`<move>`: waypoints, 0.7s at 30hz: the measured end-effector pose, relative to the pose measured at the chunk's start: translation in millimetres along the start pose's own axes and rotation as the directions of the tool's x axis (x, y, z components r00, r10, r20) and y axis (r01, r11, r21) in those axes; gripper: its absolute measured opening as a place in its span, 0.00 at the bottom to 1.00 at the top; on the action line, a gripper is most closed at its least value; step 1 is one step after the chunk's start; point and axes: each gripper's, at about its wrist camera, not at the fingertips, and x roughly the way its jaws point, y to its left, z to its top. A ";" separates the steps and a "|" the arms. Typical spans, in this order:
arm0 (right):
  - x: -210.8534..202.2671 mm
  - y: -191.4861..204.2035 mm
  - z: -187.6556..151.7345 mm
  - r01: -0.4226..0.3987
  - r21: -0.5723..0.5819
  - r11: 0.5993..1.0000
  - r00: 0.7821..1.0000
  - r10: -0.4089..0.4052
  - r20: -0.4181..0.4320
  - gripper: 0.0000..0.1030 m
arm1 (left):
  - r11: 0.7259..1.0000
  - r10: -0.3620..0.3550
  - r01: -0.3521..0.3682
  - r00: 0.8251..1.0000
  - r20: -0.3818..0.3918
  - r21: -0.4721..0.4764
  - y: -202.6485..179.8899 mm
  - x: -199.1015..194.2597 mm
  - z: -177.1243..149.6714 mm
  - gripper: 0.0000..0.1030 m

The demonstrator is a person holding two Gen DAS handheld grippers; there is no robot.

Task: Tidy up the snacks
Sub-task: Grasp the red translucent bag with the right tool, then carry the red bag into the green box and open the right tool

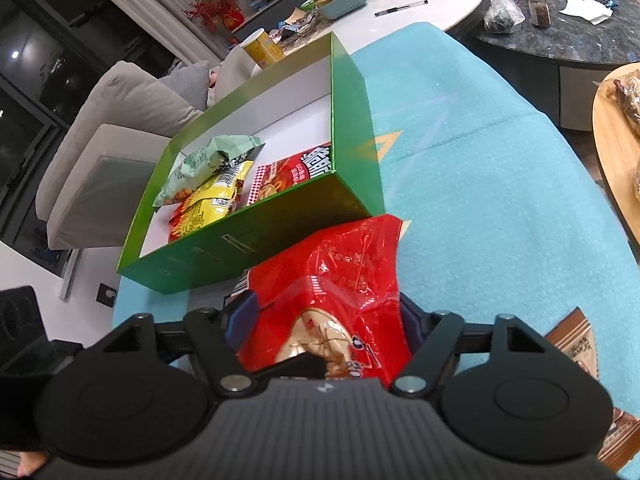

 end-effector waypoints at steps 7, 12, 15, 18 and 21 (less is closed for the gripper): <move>-25.0 23.9 -4.6 -0.007 -0.055 0.998 0.999 0.010 0.052 0.64 | 0.999 -0.032 0.031 0.997 0.073 0.018 -10.5 -29.3 1.3 0.69; -55.7 51.1 2.9 -0.042 -0.094 0.995 0.989 0.054 0.134 0.64 | 0.998 -0.042 0.034 0.986 0.164 0.052 -17.8 -68.0 18.8 0.69; -66.0 66.9 14.0 -0.062 -0.113 0.992 0.982 0.081 0.173 0.64 | 0.998 -0.021 0.007 0.979 0.201 0.070 -20.6 -85.6 35.8 0.69; -66.2 79.8 26.1 -0.082 -0.138 0.987 0.974 0.109 0.198 0.64 | 0.995 0.003 -0.024 0.976 0.216 0.097 -19.2 -94.1 55.8 0.69; -60.9 84.5 40.7 -0.115 -0.133 0.984 0.967 0.142 0.210 0.64 | 0.993 0.021 -0.046 0.975 0.221 0.107 -12.8 -96.3 75.4 0.70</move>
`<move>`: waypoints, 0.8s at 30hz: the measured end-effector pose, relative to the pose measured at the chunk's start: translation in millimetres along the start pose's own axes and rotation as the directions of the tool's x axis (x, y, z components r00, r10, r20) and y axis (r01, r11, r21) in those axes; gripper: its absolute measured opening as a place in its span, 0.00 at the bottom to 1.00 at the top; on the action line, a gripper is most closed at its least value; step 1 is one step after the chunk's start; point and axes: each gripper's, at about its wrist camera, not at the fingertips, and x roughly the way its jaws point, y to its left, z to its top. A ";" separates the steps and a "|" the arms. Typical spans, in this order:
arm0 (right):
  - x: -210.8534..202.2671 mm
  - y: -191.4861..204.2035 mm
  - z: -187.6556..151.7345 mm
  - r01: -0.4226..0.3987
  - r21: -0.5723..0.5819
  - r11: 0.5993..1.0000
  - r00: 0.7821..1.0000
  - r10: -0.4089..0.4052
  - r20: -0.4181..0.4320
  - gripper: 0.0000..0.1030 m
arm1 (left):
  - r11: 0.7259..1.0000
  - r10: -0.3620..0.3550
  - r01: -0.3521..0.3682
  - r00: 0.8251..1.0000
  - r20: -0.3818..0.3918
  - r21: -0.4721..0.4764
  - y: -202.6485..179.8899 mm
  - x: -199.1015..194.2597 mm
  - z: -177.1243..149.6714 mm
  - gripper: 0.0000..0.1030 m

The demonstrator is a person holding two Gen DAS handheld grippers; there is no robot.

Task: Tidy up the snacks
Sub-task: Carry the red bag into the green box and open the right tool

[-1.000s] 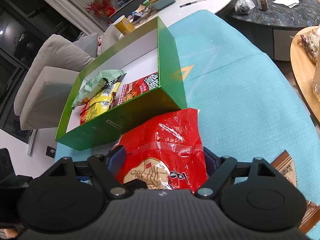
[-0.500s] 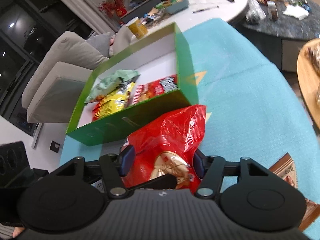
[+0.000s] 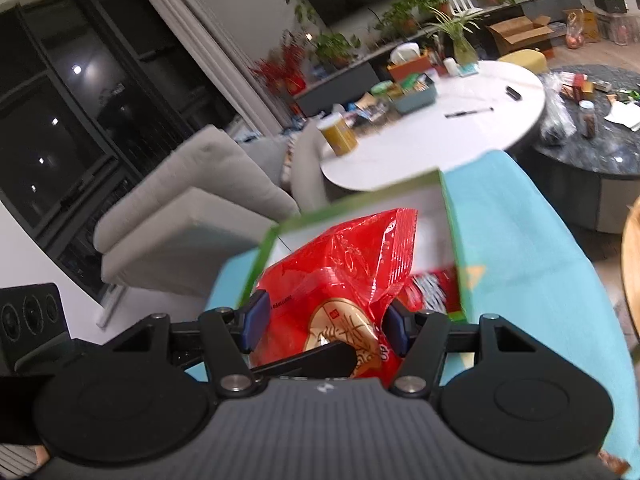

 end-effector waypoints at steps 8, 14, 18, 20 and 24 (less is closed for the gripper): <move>37.6 -13.8 23.9 -0.032 0.049 0.998 0.999 0.031 0.014 0.64 | 0.998 0.052 -0.051 0.998 -0.019 0.030 22.8 33.7 26.4 0.70; 66.0 -30.5 32.6 -0.014 0.075 0.997 1.000 0.014 0.001 0.64 | 0.998 0.053 -0.051 0.997 -0.053 0.030 41.9 68.1 35.9 0.70; 81.1 -43.7 37.9 -0.002 0.092 0.996 1.000 0.002 -0.002 0.64 | 0.998 0.055 -0.052 0.995 -0.077 0.035 50.3 90.2 41.7 0.71; 88.3 -50.7 39.0 -0.002 0.108 0.994 1.000 0.003 -0.007 0.64 | 0.998 0.058 -0.055 0.994 -0.089 0.040 53.6 100.2 43.9 0.71; 100.7 -61.6 39.8 0.005 0.134 0.991 1.000 -0.003 -0.013 0.64 | 0.997 0.062 -0.058 0.993 -0.105 0.042 61.6 117.1 44.8 0.71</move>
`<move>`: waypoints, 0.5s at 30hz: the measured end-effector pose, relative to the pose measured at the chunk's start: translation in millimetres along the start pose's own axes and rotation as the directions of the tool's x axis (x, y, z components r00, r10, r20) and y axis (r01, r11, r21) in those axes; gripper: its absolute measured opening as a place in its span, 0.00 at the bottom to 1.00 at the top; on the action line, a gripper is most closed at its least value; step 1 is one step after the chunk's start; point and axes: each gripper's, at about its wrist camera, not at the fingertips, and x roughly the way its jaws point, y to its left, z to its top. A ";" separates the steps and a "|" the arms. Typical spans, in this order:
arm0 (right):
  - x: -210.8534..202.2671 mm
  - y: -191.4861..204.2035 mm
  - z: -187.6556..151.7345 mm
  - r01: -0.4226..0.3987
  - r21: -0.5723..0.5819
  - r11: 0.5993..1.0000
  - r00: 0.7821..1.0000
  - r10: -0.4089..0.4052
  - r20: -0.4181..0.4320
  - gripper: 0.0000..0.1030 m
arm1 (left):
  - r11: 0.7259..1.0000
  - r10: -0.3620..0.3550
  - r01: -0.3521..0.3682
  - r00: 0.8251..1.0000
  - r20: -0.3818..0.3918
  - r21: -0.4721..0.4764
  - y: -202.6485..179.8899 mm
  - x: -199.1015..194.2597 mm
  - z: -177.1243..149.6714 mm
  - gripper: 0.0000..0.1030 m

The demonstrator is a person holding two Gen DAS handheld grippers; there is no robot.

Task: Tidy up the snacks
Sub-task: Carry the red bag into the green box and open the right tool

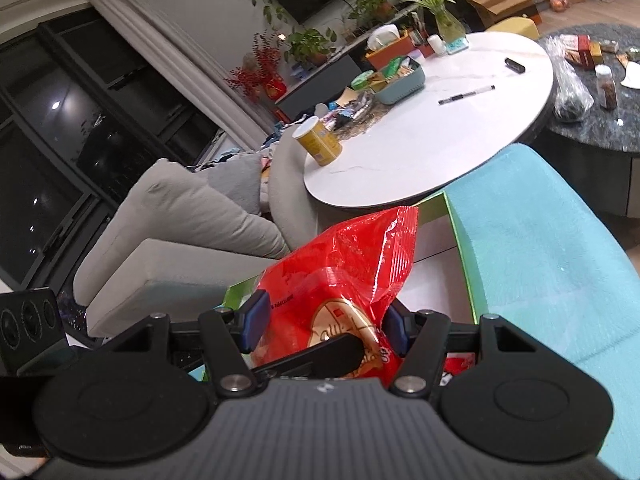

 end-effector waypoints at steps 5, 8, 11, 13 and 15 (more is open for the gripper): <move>14.2 -5.3 0.3 0.021 0.002 1.000 1.000 -0.021 -0.010 0.64 | 0.999 0.045 -0.045 0.999 -0.018 -0.025 11.0 13.6 -1.8 0.72; 13.4 -5.6 -2.7 0.095 -0.014 0.995 0.995 -0.094 0.012 0.64 | 0.995 0.099 -0.099 0.995 -0.005 -0.009 15.3 10.8 -6.5 0.72; 1.9 -0.7 -6.8 0.124 -0.053 0.991 0.992 -0.122 0.038 0.65 | 0.994 0.106 -0.106 0.994 0.000 -0.029 18.9 2.1 -9.8 0.73; -7.9 3.2 -9.2 0.113 -0.070 0.991 0.993 -0.110 0.034 0.65 | 0.994 0.106 -0.105 0.994 0.011 -0.037 17.5 -6.8 -13.2 0.73; -18.8 8.5 -11.5 0.098 -0.088 0.991 0.995 -0.095 0.037 0.65 | 0.994 0.105 -0.104 0.994 0.018 -0.038 14.1 -15.0 -16.1 0.73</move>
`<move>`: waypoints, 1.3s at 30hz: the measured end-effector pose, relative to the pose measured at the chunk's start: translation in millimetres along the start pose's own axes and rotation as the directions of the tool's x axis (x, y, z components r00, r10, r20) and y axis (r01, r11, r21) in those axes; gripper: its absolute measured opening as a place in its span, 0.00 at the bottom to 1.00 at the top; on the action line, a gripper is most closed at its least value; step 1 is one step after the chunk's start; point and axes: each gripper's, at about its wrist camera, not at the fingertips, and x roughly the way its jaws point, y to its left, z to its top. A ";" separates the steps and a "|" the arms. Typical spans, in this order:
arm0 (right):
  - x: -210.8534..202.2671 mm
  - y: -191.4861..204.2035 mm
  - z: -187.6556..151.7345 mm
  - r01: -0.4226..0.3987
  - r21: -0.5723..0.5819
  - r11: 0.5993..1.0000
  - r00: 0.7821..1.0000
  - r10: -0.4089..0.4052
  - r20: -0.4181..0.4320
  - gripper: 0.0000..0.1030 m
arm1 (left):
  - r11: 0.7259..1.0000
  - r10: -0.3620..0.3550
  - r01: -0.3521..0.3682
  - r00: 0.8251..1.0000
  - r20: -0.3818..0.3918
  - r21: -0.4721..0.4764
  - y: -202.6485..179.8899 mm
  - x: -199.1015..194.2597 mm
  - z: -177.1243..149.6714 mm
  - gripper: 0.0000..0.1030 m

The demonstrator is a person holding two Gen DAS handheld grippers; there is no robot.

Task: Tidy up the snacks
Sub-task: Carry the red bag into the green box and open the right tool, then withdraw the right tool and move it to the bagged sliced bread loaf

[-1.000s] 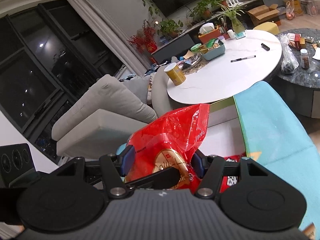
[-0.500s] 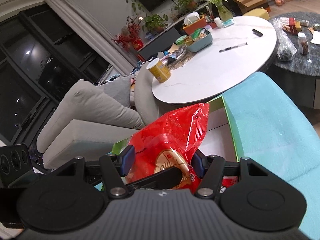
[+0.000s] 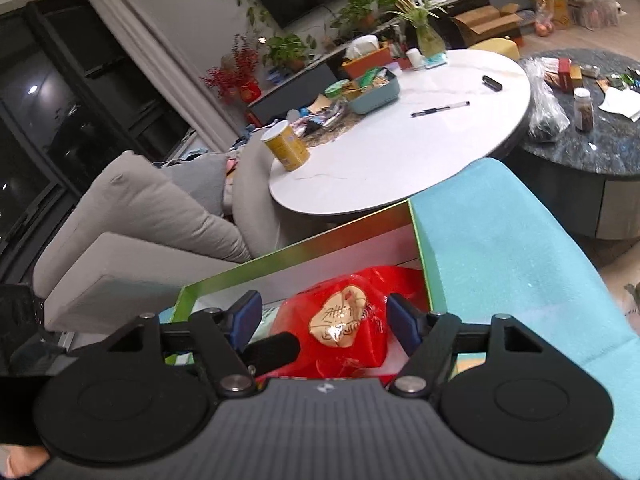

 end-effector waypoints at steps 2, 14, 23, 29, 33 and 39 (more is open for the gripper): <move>-12.2 6.2 -1.6 -0.006 -0.017 1.000 1.000 0.006 0.011 0.65 | 1.000 0.000 0.000 1.000 0.004 0.006 -2.2 -8.8 -3.6 0.73; -81.4 12.7 -45.2 0.007 -0.078 0.997 1.000 -0.009 -0.024 0.65 | 0.998 -0.010 0.008 1.000 0.021 0.067 -28.6 -70.6 -54.2 0.78; -129.4 4.9 -87.4 -0.014 -0.006 1.000 0.999 0.014 -0.044 0.67 | 0.997 -0.051 0.051 0.999 -0.010 0.052 -47.0 -91.1 -91.2 0.78; -150.4 1.0 -107.0 0.025 0.011 1.000 0.999 -0.024 -0.045 0.67 | 0.997 -0.070 0.070 0.997 -0.021 0.030 -55.3 -104.5 -111.5 0.78; -157.2 -7.5 -120.4 0.082 0.014 0.997 0.995 -0.081 -0.060 0.67 | 0.997 -0.074 0.076 0.996 -0.056 0.025 -67.6 -112.9 -129.2 0.78; -159.1 -27.8 -141.7 0.151 0.040 0.988 0.983 -0.146 -0.108 0.68 | 0.993 -0.111 0.114 0.988 -0.108 0.027 -91.4 -118.7 -151.8 0.78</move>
